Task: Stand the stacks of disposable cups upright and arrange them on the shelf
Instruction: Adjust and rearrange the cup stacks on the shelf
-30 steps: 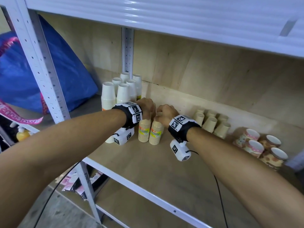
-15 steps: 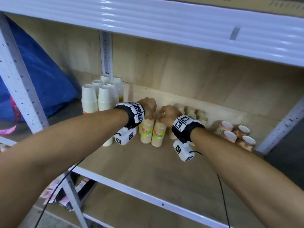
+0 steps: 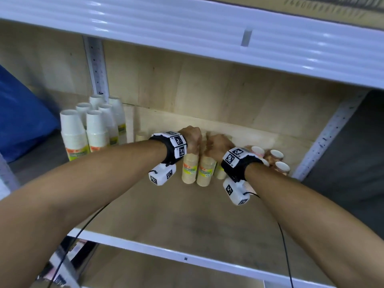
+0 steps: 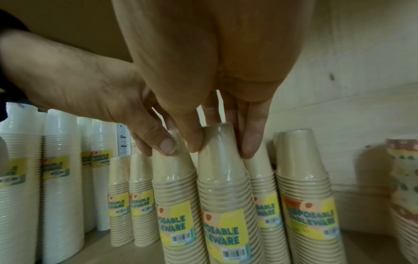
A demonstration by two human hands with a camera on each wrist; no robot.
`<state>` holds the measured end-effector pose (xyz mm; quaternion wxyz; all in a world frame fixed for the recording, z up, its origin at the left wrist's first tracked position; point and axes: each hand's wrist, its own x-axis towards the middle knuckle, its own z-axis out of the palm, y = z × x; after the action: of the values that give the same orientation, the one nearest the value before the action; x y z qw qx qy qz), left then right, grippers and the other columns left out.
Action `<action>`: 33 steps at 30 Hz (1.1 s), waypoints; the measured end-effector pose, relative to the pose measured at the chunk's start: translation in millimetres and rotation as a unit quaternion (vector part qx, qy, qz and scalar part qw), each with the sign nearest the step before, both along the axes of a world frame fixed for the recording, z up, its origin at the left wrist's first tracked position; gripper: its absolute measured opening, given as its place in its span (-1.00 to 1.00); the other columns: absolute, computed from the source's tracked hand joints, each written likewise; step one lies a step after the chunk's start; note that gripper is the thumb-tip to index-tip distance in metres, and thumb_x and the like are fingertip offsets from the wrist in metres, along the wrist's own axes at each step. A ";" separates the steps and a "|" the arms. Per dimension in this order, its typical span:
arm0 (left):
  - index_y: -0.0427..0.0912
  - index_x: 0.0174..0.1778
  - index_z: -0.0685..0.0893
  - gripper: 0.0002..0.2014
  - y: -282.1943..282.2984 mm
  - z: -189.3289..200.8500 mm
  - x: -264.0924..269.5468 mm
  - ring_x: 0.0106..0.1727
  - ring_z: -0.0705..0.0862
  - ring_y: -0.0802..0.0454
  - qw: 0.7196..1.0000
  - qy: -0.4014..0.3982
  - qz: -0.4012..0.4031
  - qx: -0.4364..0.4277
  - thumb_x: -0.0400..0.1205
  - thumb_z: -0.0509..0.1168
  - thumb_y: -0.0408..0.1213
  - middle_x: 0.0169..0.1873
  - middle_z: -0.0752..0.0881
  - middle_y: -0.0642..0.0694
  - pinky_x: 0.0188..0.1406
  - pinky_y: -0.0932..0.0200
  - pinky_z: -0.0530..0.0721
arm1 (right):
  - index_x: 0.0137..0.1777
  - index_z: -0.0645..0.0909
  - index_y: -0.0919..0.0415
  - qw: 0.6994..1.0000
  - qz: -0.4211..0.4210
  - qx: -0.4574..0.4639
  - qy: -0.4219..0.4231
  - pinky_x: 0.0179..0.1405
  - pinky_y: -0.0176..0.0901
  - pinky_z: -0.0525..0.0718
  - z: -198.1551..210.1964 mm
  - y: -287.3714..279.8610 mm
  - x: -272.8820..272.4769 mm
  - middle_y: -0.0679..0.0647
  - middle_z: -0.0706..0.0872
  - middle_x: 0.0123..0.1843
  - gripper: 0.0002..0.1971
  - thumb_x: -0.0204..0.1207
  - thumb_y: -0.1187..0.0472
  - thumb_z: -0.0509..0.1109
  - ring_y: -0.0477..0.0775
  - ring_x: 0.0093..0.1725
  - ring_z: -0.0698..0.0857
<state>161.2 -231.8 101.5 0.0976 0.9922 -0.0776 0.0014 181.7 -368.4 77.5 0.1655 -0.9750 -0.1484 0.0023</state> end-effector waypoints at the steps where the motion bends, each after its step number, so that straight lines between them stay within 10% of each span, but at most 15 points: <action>1: -0.30 0.22 0.74 -0.65 -3.9 0.0 0.2 0.02 0.72 -0.13 1.000 -0.006 -0.001 0.001 0.53 0.51 -0.28 0.13 0.74 -0.24 -0.18 0.15 0.60 | 0.07 0.67 0.17 1.000 -0.001 0.002 0.004 -0.12 -0.08 0.71 -0.8 -2.3 2.1 0.10 0.78 -0.05 -0.77 0.43 0.16 0.44 0.14 -0.04 0.75; 17: -0.26 0.15 0.70 -0.66 -20.8 -15.2 22.2 0.01 0.72 -0.17 0.999 0.017 -0.025 -0.038 0.49 0.55 -0.27 0.03 0.75 -0.17 -0.15 0.11 0.63 | -0.05 0.75 0.08 1.000 -0.005 0.006 -0.002 0.09 0.05 0.74 -25.7 -19.8 38.7 0.08 0.77 0.02 -0.86 0.39 0.23 0.47 0.17 0.03 0.74; 33: -0.13 0.05 0.78 -0.71 -13.2 -8.0 26.7 0.01 0.73 -0.14 0.998 0.013 -0.015 -0.056 0.45 0.54 -0.15 0.03 0.77 -0.14 0.05 -0.03 0.76 | -0.04 0.71 0.15 0.999 -0.015 0.038 0.005 -0.15 -0.12 0.64 -2.3 -23.0 21.7 0.09 0.74 -0.01 -0.80 0.40 0.08 0.52 0.14 -0.01 0.72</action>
<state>187.8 -245.0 93.5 0.1545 0.9837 -0.0911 -0.0088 203.4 -391.4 75.2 0.2034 -0.9700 -0.1329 -0.0009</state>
